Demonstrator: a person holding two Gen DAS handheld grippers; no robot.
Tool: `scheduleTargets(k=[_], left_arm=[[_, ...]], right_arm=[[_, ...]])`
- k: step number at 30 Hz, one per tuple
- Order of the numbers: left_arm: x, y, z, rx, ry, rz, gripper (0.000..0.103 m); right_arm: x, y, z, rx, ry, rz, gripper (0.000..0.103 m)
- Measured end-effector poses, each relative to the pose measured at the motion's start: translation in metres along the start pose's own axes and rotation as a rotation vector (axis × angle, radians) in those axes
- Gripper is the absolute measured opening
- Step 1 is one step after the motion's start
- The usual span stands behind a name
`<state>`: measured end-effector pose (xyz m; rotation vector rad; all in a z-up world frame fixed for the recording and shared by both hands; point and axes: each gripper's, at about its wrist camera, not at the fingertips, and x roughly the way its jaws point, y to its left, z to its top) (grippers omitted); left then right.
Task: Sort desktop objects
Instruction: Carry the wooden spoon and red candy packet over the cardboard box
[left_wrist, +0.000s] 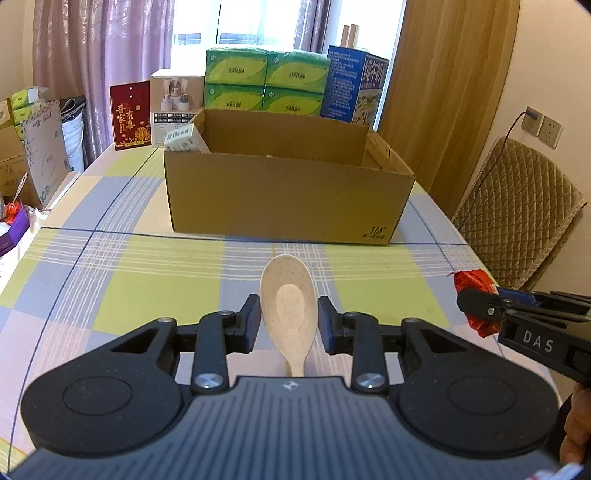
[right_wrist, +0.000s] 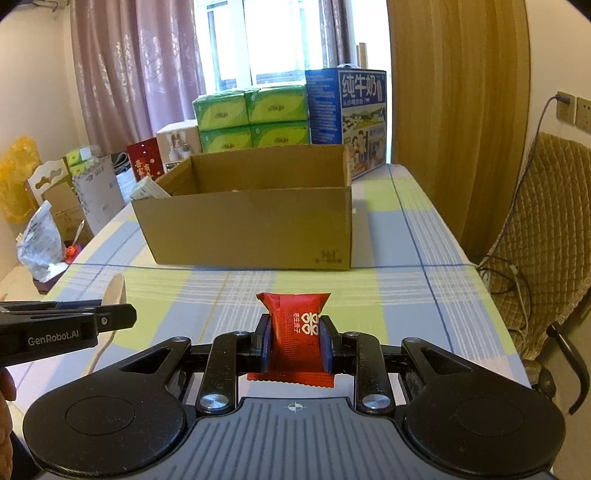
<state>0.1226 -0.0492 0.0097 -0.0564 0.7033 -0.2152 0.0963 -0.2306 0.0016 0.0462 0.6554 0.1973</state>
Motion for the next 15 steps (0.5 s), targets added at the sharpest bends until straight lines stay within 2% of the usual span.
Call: scheduleTargets(k=[15], left_arm=[[-0.015, 0.004, 0.030, 0.011, -0.005, -0.038, 0.028]], right_arm=[[-0.013, 0.003, 0.031, -0.029, 0.005, 0.012, 0.023]])
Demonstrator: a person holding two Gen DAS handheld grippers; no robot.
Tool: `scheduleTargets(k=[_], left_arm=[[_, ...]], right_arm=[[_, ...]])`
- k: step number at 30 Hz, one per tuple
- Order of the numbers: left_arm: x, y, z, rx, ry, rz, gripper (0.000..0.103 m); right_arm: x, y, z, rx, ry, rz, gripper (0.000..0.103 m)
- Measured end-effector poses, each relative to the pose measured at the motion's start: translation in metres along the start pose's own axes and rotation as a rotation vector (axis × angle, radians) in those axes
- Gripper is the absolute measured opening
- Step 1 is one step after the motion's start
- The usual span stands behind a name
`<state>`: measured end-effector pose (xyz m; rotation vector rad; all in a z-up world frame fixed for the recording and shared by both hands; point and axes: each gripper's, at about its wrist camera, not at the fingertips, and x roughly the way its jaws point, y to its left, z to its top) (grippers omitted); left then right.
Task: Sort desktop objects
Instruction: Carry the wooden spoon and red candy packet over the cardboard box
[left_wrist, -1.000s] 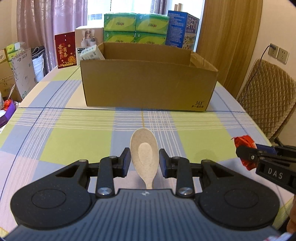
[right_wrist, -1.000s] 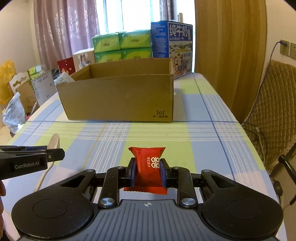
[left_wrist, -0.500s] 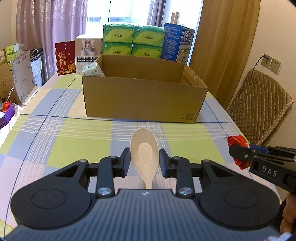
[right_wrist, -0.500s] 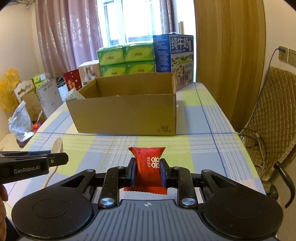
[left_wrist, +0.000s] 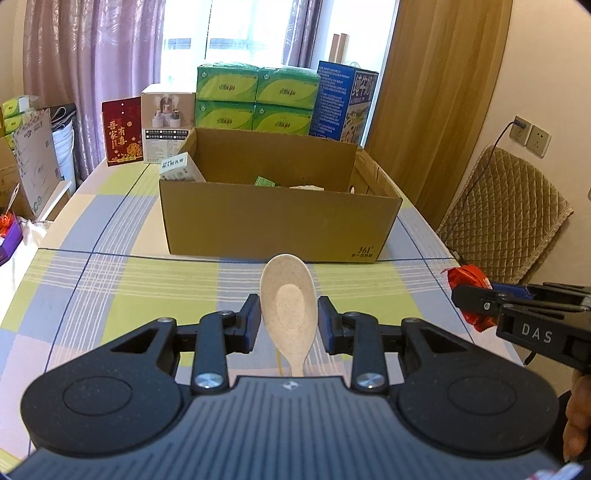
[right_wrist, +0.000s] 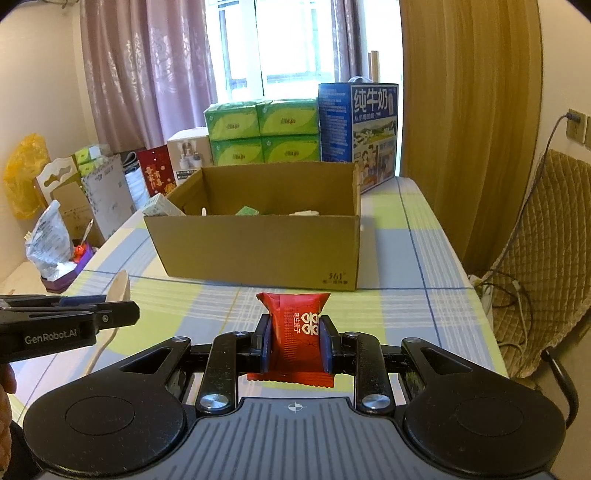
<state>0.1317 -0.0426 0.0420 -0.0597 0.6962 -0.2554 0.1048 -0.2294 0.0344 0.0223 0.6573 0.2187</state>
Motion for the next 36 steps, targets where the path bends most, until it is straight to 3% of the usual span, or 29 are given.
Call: scheduleTargets(k=[36], left_arm=[[0.024, 0.024, 0.071, 0.059, 0.077, -0.055, 0.027]], right_arm=[[0.036, -0.011, 0.064, -0.052, 0.053, 0.030, 0.023]])
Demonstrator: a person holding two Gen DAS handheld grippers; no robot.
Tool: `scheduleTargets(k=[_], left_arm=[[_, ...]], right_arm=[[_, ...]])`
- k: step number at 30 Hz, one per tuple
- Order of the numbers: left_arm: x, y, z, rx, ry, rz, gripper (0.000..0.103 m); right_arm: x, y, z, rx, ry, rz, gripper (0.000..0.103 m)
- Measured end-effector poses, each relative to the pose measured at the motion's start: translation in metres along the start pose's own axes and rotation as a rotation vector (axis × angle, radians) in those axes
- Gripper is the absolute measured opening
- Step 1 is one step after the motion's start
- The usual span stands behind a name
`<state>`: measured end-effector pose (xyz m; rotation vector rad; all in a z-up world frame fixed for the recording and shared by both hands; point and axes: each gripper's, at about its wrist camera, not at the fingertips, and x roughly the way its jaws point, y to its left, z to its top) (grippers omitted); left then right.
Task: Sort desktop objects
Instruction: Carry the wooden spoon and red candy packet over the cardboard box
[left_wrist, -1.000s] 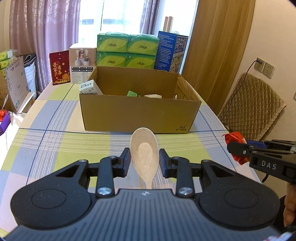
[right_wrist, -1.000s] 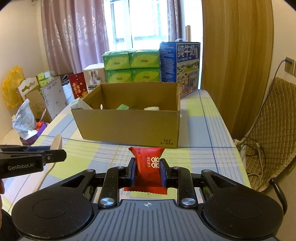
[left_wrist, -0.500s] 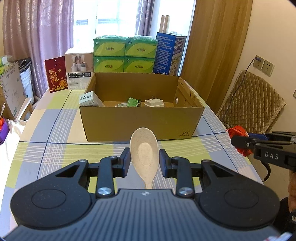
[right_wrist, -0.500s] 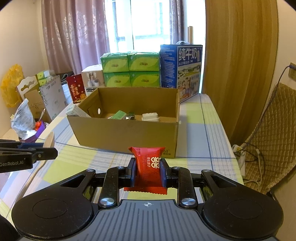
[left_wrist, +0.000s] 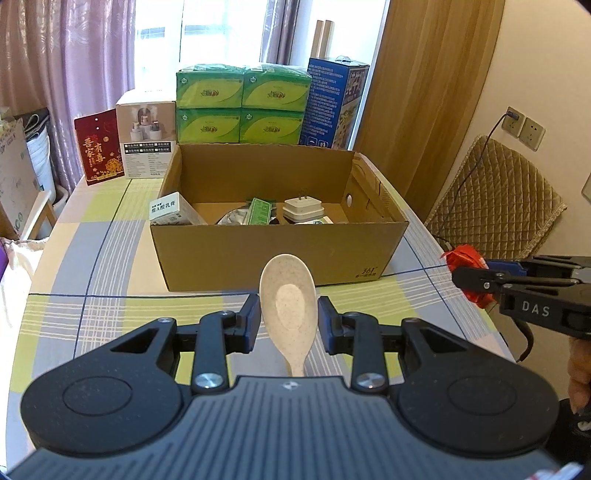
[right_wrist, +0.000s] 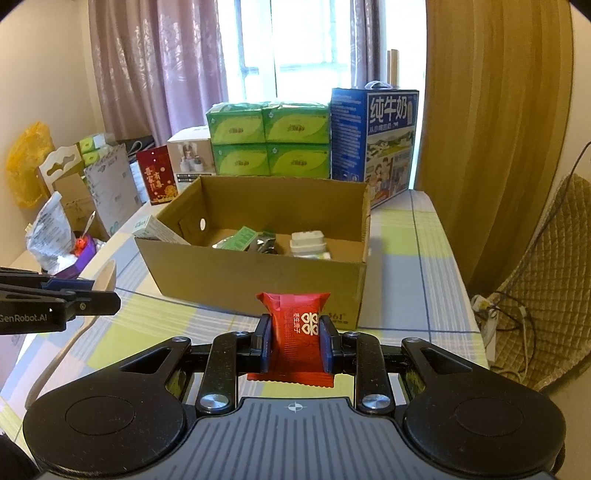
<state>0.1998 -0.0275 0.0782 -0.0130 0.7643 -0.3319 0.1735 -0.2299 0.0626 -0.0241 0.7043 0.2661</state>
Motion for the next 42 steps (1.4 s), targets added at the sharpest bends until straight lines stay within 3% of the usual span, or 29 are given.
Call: scheduleTargets(k=[42], left_arm=[[0.047, 0.028, 0.082, 0.074, 0.086, -0.001, 0.027]], right_arm=[[0.066, -0.006, 0.083, -0.099, 0.109, 0.067, 0.023]])
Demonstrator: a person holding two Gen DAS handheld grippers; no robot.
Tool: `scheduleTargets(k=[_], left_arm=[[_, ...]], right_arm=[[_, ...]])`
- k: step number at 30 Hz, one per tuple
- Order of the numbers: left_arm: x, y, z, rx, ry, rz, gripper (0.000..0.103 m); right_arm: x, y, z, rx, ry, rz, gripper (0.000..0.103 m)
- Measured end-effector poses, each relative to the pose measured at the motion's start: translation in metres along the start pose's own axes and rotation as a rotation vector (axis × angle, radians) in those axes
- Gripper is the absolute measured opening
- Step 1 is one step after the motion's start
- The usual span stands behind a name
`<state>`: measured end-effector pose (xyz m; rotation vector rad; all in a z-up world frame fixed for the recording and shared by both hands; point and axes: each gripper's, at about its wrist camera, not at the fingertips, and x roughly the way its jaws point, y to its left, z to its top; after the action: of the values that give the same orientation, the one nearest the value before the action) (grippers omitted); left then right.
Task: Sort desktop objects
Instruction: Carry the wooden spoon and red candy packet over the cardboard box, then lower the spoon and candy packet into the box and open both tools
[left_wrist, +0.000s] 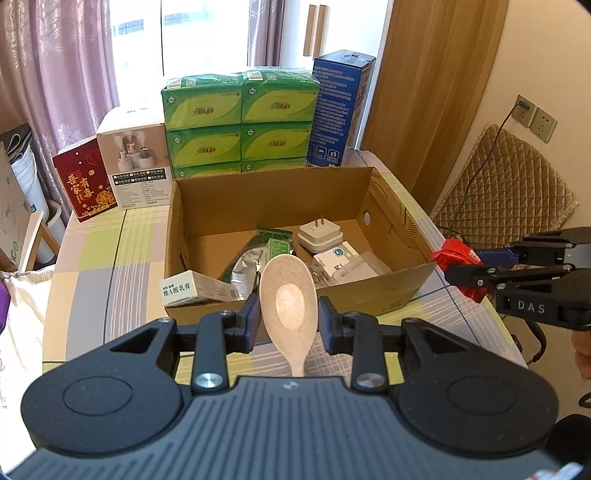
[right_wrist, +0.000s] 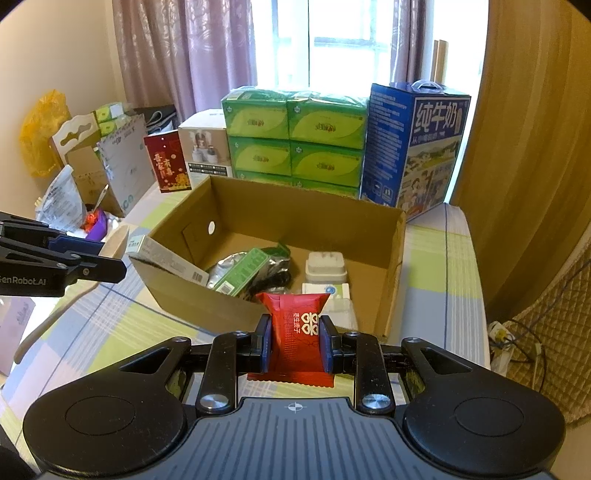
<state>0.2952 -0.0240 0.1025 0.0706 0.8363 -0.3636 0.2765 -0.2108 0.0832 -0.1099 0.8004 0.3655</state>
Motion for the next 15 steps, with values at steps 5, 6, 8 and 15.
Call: scheduleTargets(k=[5, 6, 8, 15], left_arm=[[0.007, 0.007, 0.006, -0.007, 0.022, -0.004, 0.027], [0.009, 0.008, 0.007, -0.007, 0.026, -0.005, 0.027], [0.011, 0.011, 0.010, -0.012, 0.031, -0.006, 0.027], [0.021, 0.020, 0.025, -0.012, 0.043, 0.008, 0.027]], right_arm=[[0.006, -0.003, 0.007, -0.012, 0.013, -0.002, 0.023], [0.007, -0.004, 0.009, -0.014, 0.016, -0.003, 0.023], [0.008, -0.005, 0.012, -0.017, 0.021, -0.002, 0.023], [0.018, -0.008, 0.026, -0.030, 0.032, -0.006, 0.023]])
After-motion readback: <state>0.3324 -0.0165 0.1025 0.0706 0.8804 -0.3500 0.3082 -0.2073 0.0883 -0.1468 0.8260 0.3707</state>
